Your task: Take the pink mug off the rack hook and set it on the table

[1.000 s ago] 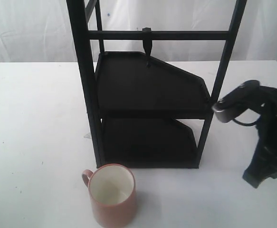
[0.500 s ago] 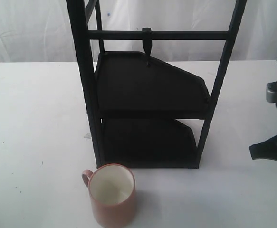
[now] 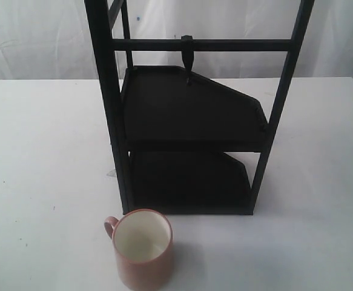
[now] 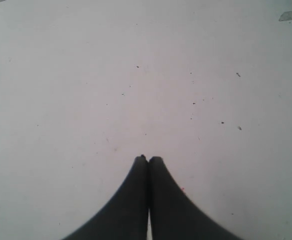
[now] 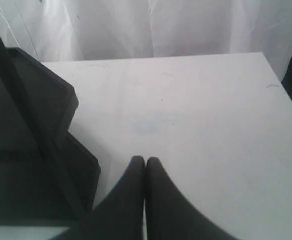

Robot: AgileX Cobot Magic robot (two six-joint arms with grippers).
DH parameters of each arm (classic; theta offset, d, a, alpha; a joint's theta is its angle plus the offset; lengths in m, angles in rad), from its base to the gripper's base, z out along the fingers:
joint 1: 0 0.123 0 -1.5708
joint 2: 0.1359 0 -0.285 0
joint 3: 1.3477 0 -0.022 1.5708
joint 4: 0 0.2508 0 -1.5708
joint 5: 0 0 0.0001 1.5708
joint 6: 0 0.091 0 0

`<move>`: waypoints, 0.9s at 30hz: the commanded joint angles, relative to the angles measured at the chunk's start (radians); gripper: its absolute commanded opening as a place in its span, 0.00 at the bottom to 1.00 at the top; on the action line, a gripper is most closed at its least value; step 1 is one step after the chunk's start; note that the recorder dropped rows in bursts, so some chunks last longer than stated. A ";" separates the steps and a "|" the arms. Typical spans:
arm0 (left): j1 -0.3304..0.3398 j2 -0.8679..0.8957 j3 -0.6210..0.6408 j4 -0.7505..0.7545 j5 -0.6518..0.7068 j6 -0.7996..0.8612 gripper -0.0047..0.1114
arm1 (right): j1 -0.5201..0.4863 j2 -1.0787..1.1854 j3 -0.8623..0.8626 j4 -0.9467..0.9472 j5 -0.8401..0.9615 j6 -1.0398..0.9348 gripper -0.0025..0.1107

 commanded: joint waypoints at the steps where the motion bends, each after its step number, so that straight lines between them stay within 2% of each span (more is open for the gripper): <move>1: 0.001 -0.003 0.004 -0.010 0.018 -0.004 0.04 | -0.003 -0.080 0.005 0.000 -0.010 0.004 0.02; 2: 0.001 -0.003 0.004 -0.010 0.018 -0.004 0.04 | -0.010 -0.099 0.005 -0.003 -0.010 0.004 0.02; 6: 0.001 -0.003 0.004 -0.010 0.018 -0.004 0.04 | -0.238 -0.263 0.005 0.012 0.000 -0.017 0.02; 7: 0.001 -0.003 0.004 -0.010 0.018 -0.004 0.04 | -0.268 -0.302 0.005 0.010 0.004 -0.033 0.02; 10: 0.001 -0.003 0.004 -0.010 0.018 -0.004 0.04 | -0.278 -0.452 0.005 0.008 0.022 -0.062 0.02; 18: 0.001 -0.003 0.004 -0.010 0.017 -0.004 0.04 | -0.280 -0.463 0.121 0.035 -0.194 -0.132 0.02; 24: 0.001 -0.003 0.004 -0.010 0.017 -0.004 0.04 | -0.288 -0.463 0.306 0.287 -0.245 -0.181 0.02; 27: 0.001 -0.003 0.004 -0.010 0.017 -0.004 0.04 | -0.305 -0.463 0.397 0.316 -0.246 -0.247 0.02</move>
